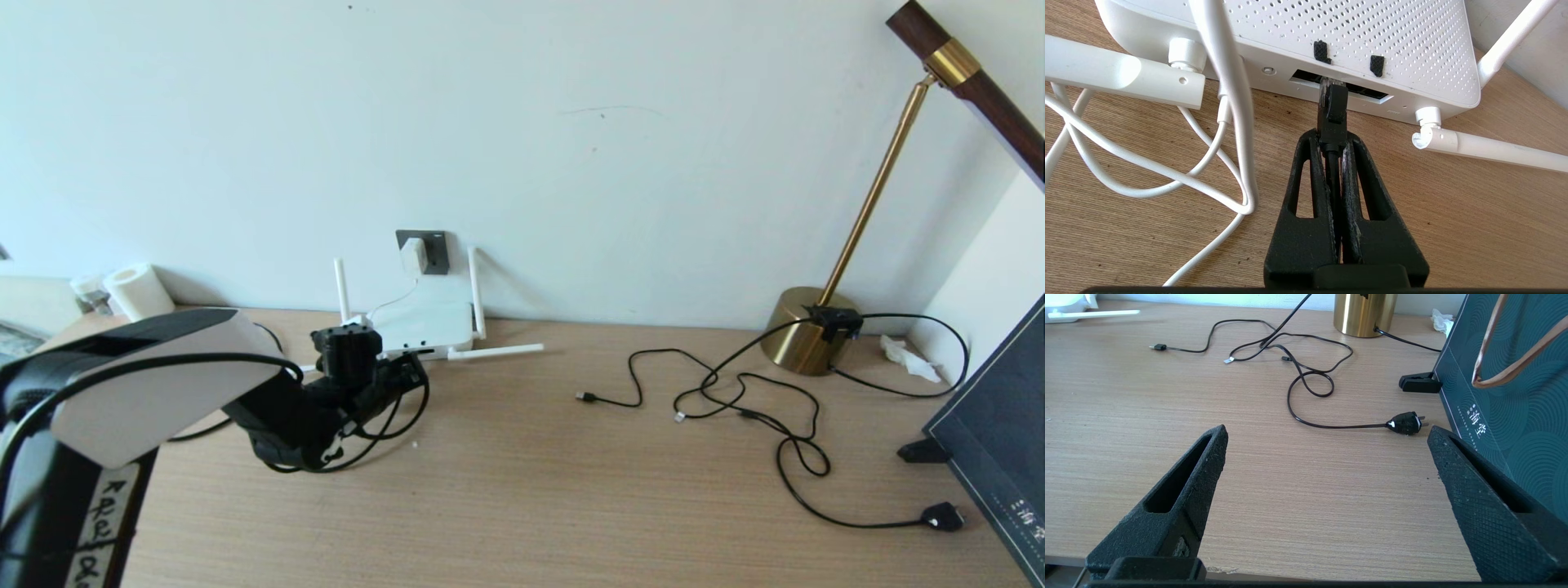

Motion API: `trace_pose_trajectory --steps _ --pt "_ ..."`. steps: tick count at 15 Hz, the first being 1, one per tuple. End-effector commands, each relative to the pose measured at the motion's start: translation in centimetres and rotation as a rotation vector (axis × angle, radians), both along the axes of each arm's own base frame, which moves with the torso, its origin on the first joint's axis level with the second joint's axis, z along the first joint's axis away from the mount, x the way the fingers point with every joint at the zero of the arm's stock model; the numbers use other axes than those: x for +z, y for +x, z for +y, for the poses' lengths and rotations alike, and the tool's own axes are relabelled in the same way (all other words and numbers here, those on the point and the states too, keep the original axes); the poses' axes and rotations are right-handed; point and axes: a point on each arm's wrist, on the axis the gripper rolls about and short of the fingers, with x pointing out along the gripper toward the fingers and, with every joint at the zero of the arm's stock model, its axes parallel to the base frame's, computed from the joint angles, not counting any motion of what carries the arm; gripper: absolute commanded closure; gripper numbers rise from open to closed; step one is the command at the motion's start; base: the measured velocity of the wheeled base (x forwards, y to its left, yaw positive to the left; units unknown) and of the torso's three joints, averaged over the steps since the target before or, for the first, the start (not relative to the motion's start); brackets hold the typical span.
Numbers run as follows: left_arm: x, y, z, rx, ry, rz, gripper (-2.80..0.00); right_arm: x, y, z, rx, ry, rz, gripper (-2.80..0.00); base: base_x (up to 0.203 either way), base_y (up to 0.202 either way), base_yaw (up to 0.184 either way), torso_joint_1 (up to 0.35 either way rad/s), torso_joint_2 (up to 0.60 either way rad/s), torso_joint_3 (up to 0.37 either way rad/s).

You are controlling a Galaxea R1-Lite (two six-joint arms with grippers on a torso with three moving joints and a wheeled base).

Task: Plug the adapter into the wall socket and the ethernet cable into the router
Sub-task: Align cable and router interface

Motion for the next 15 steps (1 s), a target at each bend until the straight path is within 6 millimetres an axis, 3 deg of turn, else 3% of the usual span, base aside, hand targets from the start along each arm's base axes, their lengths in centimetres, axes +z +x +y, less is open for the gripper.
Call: trace_pose_trajectory --steps 1,15 --pt "0.07 0.04 0.05 0.005 -0.003 -0.005 0.0 -0.01 0.0 0.0 0.0 0.001 0.001 -2.8 0.0 0.0 0.0 0.0 0.0 0.0" --pt "0.53 0.57 0.72 0.002 -0.005 0.006 0.0 -0.01 0.0 0.0 0.0 0.0 0.0 -2.8 0.0 0.0 0.0 0.0 0.0 0.0"
